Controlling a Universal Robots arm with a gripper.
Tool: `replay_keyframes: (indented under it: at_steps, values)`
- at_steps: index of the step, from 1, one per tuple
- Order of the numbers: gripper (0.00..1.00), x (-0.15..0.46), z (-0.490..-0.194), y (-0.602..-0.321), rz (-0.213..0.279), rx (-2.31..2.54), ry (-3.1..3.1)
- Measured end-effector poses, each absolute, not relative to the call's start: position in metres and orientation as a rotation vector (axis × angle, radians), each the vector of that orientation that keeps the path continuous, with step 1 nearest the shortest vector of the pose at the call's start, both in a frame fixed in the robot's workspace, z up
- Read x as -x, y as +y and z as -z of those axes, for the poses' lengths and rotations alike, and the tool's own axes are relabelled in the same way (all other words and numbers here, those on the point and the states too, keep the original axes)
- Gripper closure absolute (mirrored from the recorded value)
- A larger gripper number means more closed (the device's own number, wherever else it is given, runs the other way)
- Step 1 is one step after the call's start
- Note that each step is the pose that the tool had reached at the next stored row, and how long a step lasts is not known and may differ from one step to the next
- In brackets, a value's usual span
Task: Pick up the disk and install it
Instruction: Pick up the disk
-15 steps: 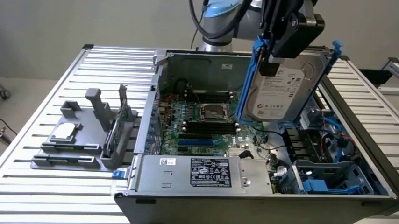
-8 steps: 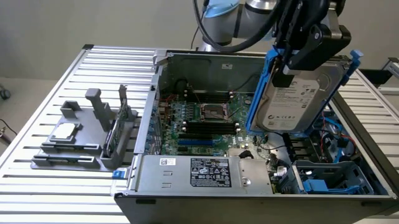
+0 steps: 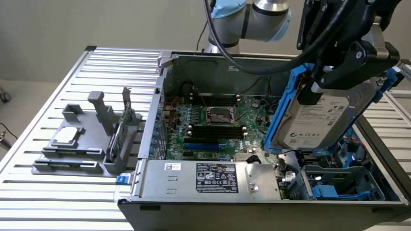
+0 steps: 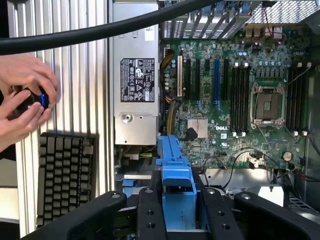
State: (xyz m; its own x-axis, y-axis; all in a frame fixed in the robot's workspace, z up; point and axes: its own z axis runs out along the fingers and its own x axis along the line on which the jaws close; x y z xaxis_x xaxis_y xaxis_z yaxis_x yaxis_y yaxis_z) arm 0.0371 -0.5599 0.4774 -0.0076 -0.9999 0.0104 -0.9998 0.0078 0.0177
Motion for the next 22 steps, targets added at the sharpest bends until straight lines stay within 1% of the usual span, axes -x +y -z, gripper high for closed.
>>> replay_keyframes:
  at_steps: [7, 15, 22]
  values:
    - [0.67, -0.057, -0.476, -0.577, 0.008, -2.199, -2.216]
    - [0.67, -0.09, -0.471, -0.588, 0.01, -2.199, -2.217]
    - [0.67, -0.102, -0.463, -0.592, 0.012, -2.2, -2.218]
